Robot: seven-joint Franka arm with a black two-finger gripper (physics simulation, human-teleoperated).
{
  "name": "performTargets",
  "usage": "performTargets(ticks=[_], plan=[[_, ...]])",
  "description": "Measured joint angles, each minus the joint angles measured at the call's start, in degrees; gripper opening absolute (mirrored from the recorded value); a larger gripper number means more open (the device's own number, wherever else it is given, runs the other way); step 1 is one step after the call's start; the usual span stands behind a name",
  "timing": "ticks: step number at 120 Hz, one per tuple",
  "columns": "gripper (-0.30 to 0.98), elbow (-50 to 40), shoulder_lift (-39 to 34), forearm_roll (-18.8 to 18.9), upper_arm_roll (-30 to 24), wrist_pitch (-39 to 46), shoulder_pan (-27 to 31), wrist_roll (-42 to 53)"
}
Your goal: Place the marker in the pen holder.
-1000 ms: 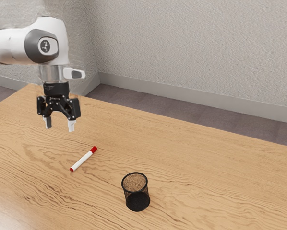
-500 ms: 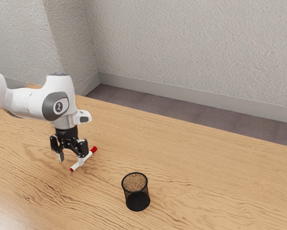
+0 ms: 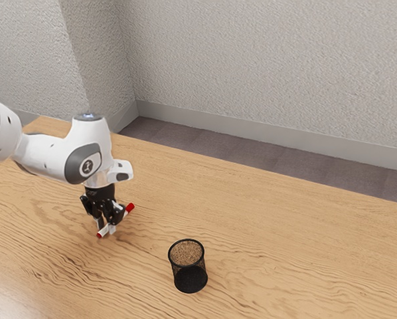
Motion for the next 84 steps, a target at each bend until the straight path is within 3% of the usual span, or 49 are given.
performTargets(ticks=[37,84], plan=[[0.17,0.1,1.9,0.1,0.0,1.5,1.5,1.2],[0.05,1.4,3.7,-0.3,0.2,2.1,2.6,2.4]])
